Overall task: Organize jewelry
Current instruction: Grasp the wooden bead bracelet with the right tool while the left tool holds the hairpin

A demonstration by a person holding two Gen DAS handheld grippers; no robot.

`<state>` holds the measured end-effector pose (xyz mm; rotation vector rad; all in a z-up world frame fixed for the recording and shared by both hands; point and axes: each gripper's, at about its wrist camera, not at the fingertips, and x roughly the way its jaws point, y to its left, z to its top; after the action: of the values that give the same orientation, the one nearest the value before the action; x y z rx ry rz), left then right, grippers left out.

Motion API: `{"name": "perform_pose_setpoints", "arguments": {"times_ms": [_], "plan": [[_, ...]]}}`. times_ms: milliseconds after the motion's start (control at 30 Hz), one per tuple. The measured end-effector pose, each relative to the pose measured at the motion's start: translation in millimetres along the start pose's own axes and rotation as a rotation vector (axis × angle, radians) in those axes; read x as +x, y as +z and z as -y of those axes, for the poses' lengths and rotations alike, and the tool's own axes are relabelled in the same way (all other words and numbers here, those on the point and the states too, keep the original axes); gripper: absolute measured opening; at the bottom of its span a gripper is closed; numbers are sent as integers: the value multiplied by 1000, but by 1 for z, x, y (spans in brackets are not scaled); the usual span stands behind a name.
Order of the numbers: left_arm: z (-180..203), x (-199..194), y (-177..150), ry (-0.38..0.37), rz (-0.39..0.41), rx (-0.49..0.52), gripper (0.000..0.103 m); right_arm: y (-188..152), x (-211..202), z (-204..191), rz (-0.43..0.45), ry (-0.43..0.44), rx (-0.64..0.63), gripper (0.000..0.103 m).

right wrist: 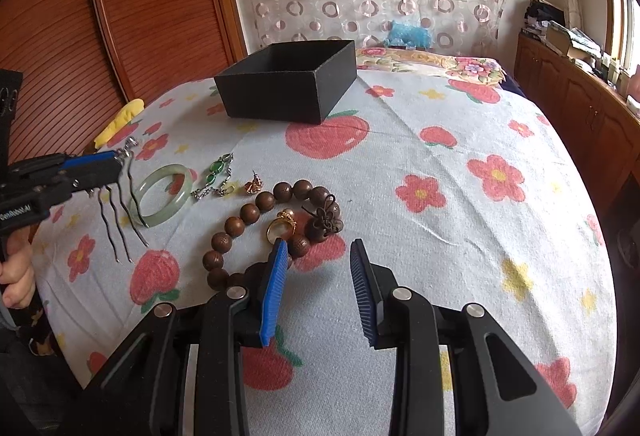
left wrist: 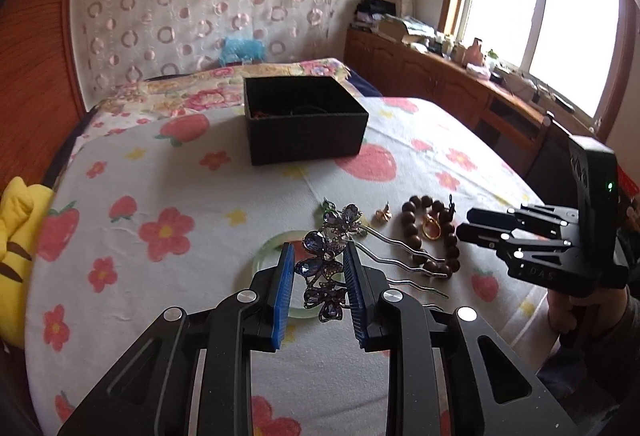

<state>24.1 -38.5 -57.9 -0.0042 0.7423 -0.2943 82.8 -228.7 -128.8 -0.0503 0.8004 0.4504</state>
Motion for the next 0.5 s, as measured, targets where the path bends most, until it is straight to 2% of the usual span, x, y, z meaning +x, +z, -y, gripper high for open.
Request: {"name": "perform_pose_setpoints", "arguments": {"times_ms": [267, 500], "plan": [[-7, -6, 1, 3, 23, -20, 23, 23, -4, -3, 31, -39, -46, 35], [-11, -11, -2, 0, 39, -33, 23, 38, 27, 7, -75, -38, -85, 35]]}}
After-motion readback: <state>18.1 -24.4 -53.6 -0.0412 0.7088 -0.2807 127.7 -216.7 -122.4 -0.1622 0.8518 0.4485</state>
